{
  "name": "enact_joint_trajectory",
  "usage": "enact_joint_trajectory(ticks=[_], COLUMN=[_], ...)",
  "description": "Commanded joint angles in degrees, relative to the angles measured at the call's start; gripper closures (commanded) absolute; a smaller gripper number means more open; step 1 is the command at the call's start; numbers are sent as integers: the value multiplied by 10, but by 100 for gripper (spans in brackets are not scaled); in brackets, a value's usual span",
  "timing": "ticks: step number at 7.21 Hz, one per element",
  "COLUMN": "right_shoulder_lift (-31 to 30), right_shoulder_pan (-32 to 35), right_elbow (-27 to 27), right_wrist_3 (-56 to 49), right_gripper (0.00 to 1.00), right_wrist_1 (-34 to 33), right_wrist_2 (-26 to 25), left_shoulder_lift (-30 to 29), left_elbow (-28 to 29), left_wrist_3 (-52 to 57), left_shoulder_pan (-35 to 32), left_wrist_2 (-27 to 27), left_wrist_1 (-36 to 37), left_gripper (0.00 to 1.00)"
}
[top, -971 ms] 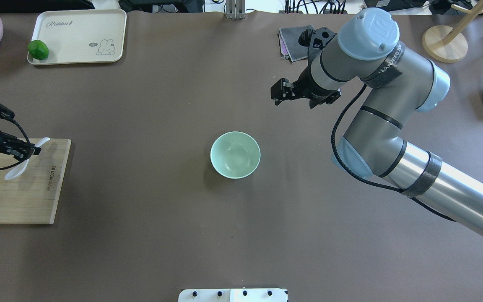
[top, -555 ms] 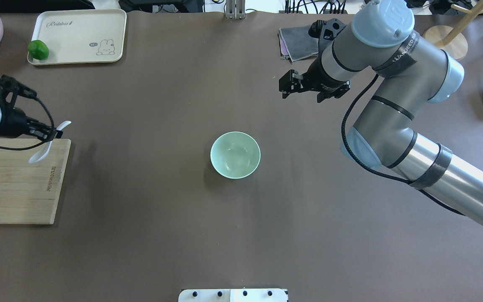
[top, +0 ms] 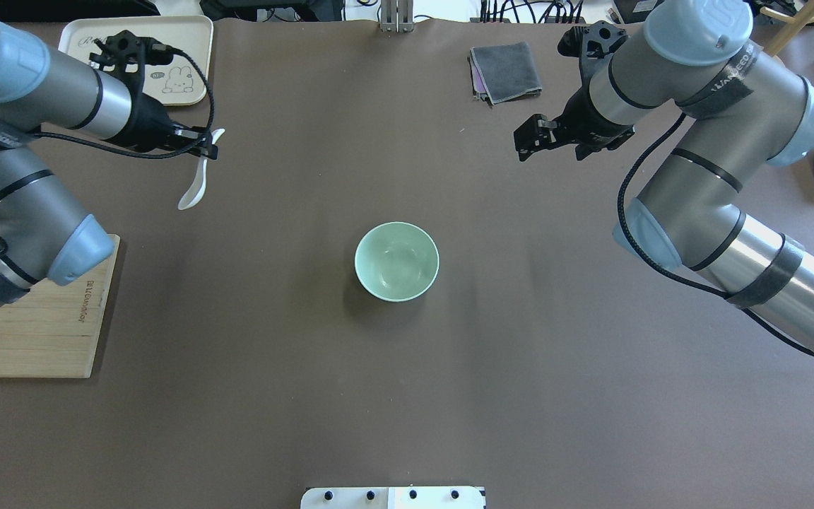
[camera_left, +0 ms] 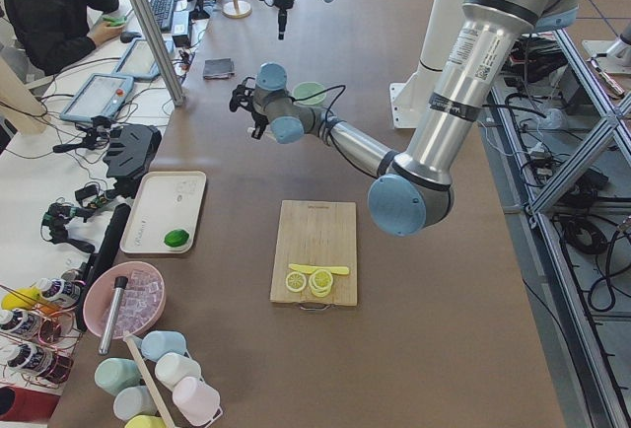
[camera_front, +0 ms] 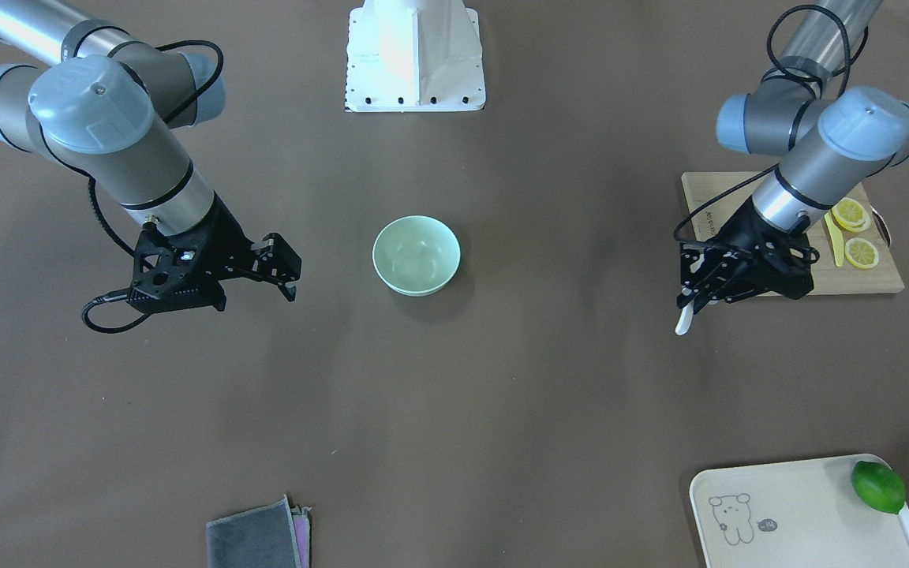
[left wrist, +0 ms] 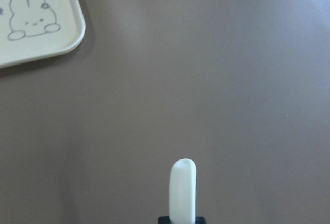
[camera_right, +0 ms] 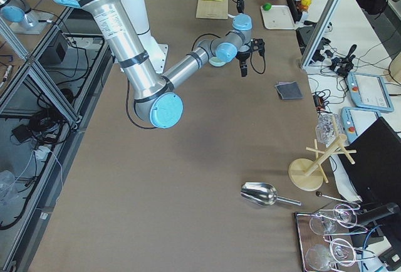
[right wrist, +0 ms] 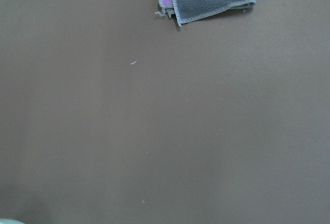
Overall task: Place spoon in bowl
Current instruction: 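Carry the spoon toward the bowl with the left gripper while the right arm retracts, then lower the spoon into the bowl and open the left gripper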
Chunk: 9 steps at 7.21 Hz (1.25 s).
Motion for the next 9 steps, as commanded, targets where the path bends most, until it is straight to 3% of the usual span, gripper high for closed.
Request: enact_joint_trajectory(ticks=[1,5,6,9], right_shoulder_lift=[-43,-72,-80,-84], right_shoulder_pan=[53,94,95,97], right_elbow=[0,-23,-23,-18], right_wrist_3=[-116,-181,-182,-181], right_gripper=[0,0,0,0], right_wrist_1=[-5,4,4,4], right_wrist_2=[24,21,22,22], left_shoulder_lift=[-81,-110,-115,-154], left_elbow=[1,18,20,56], left_wrist_3=[-119,-168,-179,-193], left_shoulder_pan=[84,228,245,253], left_wrist_2=[83,267,293,296], left_wrist_1=[19,34,32,30], left_gripper=[100,100,100,100])
